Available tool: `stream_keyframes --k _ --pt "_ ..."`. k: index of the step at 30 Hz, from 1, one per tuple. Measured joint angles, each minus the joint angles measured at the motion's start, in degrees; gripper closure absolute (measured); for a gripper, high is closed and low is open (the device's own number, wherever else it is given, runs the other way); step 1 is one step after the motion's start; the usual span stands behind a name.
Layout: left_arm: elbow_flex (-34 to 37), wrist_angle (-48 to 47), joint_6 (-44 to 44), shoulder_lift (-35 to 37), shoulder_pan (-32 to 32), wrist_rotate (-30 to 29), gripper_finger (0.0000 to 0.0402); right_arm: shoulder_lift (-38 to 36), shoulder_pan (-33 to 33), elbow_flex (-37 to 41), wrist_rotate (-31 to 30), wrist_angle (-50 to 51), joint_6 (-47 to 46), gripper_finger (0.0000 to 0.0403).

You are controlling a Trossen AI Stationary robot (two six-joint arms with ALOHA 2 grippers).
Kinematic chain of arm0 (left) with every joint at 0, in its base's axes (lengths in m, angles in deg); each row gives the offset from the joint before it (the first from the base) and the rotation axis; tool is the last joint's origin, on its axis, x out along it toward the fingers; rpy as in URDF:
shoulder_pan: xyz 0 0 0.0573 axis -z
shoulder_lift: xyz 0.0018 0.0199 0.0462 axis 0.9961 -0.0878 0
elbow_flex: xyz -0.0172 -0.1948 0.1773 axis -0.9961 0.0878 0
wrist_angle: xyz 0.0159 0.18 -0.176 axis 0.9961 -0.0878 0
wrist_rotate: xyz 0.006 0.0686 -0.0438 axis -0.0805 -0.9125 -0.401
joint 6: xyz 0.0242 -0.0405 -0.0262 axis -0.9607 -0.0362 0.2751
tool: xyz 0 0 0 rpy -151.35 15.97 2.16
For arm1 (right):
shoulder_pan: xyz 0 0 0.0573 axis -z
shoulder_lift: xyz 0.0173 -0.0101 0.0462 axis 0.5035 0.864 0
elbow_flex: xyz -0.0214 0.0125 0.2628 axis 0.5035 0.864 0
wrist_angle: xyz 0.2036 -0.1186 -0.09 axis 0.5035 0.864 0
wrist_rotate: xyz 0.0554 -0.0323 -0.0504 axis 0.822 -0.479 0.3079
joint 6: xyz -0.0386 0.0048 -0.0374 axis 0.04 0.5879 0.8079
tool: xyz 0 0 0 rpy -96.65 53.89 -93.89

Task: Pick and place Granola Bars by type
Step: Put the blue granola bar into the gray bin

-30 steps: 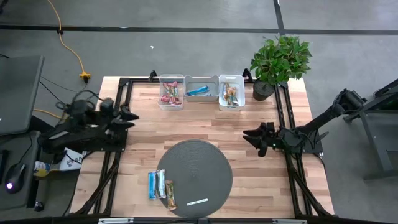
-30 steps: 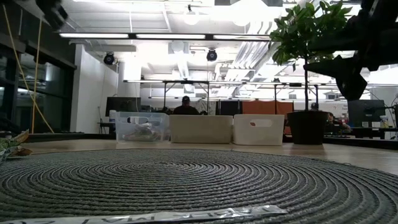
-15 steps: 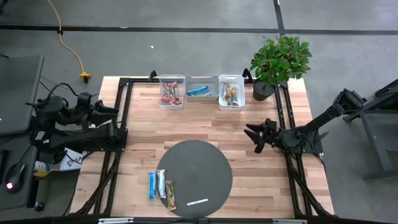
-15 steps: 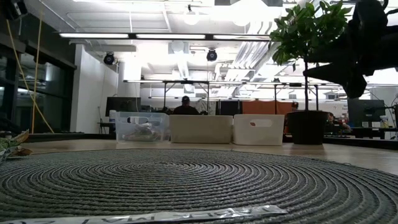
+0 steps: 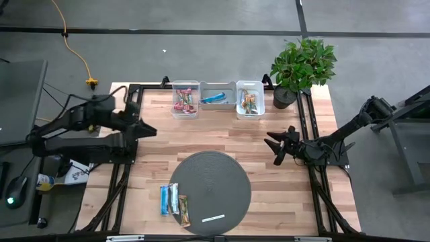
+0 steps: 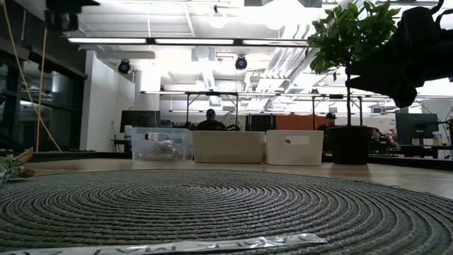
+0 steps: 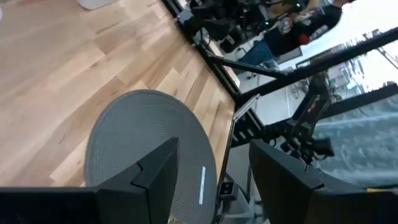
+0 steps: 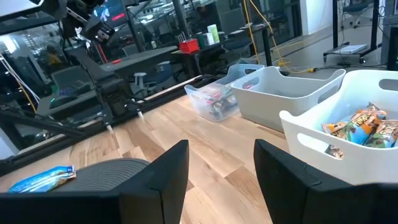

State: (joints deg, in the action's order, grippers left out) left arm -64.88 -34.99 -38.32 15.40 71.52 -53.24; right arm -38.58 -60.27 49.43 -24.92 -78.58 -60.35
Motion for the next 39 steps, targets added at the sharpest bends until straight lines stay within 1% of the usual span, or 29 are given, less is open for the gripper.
stream_keyframes --k 3,5,7,11,16,18,21,23,25,28,31,33,37,39 --pt "0.0 1.73 3.56 -2.49 1.43 -0.95 0.0209 0.0 0.0 0.0 -0.03 -0.02 -0.02 0.0238" --pt "0.0 3.22 6.13 -3.58 4.22 -3.56 0.0209 0.0 0.0 0.0 0.22 -0.02 -0.02 0.0238" --pt "0.0 4.45 8.38 -4.69 8.35 -7.49 0.0209 0.0 0.0 0.0 0.49 -0.02 -0.02 0.0238" --pt "0.0 6.6 12.82 -7.43 19.23 -18.37 0.0209 0.0 0.0 0.02 0.92 0.28 0.0 0.0238" --pt "0.0 10.74 20.83 -13.93 34.76 -33.75 0.0209 0.0 0.0 0.02 0.98 0.33 0.15 0.0238" --pt "0.0 10.99 25.97 -17.04 40.86 -40.58 0.0209 0.0 0.0 0.02 1.05 0.33 0.15 0.0238" --pt "0.0 10.98 35.33 -21.96 48.96 -49.03 0.0209 0.02 0.0 0.02 1.98 0.33 0.17 0.0238" --pt "0.0 10.95 41.75 -25.32 53.51 -53.2 0.0209 0.02 0.0 0.02 2.8 0.33 0.17 0.0238" --pt "0.0 10.95 48.52 -28.83 57.09 -55.88 0.0209 0.01 0.0 0.02 3.21 0.33 0.17 0.0238" --pt "-0.15 10.78 57.76 -33.96 60.67 -55.79 0.0209 0.0 0.0 0.02 3.21 0.35 0.17 0.0238" --pt "-2.31 8.66 65.04 -38.99 62.95 -52.49 0.0209 0.01 0.0 0.02 3.21 0.35 0.17 0.0238" --pt "-4.43 5.84 69.55 -41.99 63.67 -48.73 0.0209 0.02 0.0 0.03 3.21 0.42 0.17 0.0238" --pt "-10.15 -2.51 76.89 -47.82 63.74 -38.8 0.0209 0.02 0.0 0.04 3.21 0.96 0.17 0.0238" --pt "-13.13 -6.01 79.59 -50.43 63.73 -35.53 0.0209 0.02 0.0 0.04 3.21 1.07 0.17 0.0238"
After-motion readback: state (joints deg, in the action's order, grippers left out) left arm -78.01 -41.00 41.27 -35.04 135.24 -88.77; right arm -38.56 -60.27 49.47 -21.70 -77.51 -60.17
